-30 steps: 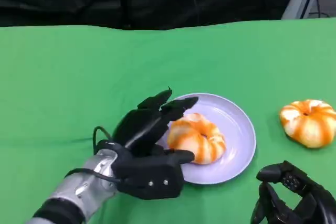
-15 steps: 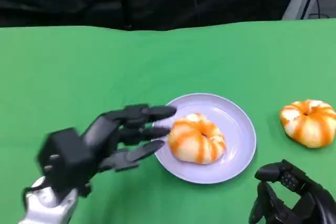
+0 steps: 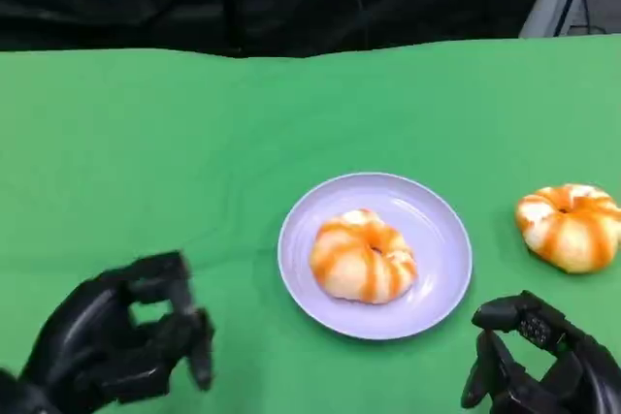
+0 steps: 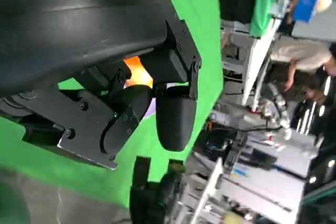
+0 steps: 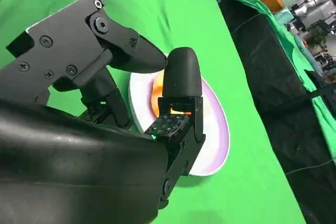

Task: Grasp the bread from the table and place it into the plate.

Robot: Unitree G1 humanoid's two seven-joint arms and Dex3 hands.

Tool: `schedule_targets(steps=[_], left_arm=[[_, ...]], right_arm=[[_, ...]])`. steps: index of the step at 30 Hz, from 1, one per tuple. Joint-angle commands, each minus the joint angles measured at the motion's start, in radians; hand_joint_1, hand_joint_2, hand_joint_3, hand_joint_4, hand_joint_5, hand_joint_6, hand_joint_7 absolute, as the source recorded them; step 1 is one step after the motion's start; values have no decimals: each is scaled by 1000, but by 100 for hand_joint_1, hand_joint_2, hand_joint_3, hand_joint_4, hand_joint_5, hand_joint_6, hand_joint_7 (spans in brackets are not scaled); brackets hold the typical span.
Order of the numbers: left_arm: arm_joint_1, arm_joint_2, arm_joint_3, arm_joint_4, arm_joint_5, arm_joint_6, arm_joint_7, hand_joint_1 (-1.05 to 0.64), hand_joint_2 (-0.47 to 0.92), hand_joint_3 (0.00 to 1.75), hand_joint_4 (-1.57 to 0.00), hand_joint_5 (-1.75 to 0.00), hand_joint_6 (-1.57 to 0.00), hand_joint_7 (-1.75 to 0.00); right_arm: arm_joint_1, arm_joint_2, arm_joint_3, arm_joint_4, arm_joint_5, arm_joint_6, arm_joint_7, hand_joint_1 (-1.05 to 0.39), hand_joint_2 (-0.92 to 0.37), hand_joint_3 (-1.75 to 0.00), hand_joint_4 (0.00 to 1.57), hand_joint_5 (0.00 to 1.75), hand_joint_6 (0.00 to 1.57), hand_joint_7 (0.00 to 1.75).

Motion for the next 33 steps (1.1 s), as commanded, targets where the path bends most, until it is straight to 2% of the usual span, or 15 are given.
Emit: schedule_targets(steps=[1,7,10,11,21,33], left_arm=[[29,12,37,-30,-29,52,-9,-10,47,139,-94,-175,-86,-161],[30,5,50,-38,-26,73,-12,-11,48,137,-94,-175,-87,-162],[122,-17,88,7,-62,80,-27,-14,47,133,-97,-175,-88,-165],[130,-22,94,18,-60,72,-34,-14,50,128,-96,-175,-87,-167],[121,-33,103,45,-32,60,-51,-13,54,118,-96,-175,-85,-167],[122,-38,99,40,-36,80,-50,-13,54,119,-96,-175,-86,-167]], right_arm=[[-8,-12,-8,5,0,-6,0,-18,-50,-114,84,175,81,141],[-8,-12,-8,5,0,-6,-1,-18,-50,-113,84,175,82,141],[-17,-27,-20,9,-2,7,-4,-18,-51,-113,85,175,82,141],[-18,-27,-21,8,0,12,-6,-18,-51,-113,85,175,82,141],[-9,-24,-14,5,2,2,-2,-18,-51,-112,86,175,82,141],[3,-28,-16,-23,6,28,-16,-18,-51,-111,86,175,83,141]])
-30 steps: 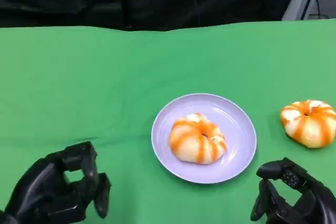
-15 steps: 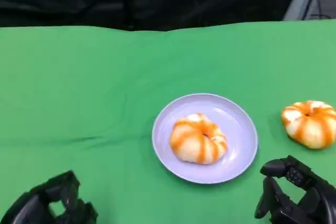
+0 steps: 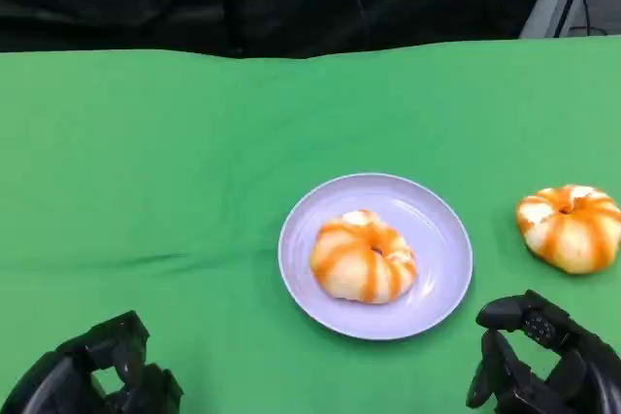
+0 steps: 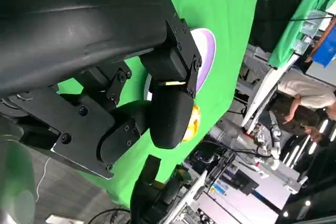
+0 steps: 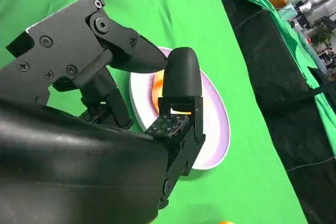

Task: Grasp the bread from the table and place it into the plate.

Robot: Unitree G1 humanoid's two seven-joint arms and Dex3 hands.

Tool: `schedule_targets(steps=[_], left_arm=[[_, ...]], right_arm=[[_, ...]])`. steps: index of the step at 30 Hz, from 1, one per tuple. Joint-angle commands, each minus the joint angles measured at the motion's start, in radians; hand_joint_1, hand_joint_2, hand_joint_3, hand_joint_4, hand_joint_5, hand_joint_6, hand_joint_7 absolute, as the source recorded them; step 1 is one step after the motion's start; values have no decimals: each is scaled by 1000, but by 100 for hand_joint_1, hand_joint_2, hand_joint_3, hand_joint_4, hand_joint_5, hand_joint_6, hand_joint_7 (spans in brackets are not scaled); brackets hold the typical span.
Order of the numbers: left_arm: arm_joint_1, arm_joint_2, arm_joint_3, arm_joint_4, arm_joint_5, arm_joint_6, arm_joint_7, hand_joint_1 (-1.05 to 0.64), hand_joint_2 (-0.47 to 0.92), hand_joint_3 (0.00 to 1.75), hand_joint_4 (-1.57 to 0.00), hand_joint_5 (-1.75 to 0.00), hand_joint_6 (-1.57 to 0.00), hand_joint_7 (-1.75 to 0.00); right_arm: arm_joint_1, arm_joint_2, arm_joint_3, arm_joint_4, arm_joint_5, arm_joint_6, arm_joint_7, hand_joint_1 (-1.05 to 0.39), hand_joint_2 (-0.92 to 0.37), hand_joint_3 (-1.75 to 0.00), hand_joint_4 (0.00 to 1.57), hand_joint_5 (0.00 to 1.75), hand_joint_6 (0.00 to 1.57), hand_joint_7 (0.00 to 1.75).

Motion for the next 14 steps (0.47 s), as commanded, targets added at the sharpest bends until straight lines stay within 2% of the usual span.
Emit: schedule_targets(steps=[1,14], left_arm=[[3,7,9,-4,3,8,-8,-13,54,119,-97,-175,-86,-167],[6,4,2,0,16,-11,-22,-13,55,118,-96,-175,-86,-165]], right_arm=[[10,-10,-9,-22,6,15,-11,-18,-51,-111,86,175,83,141],[15,-11,-12,-25,5,13,-5,-18,-52,-110,85,175,82,141]])
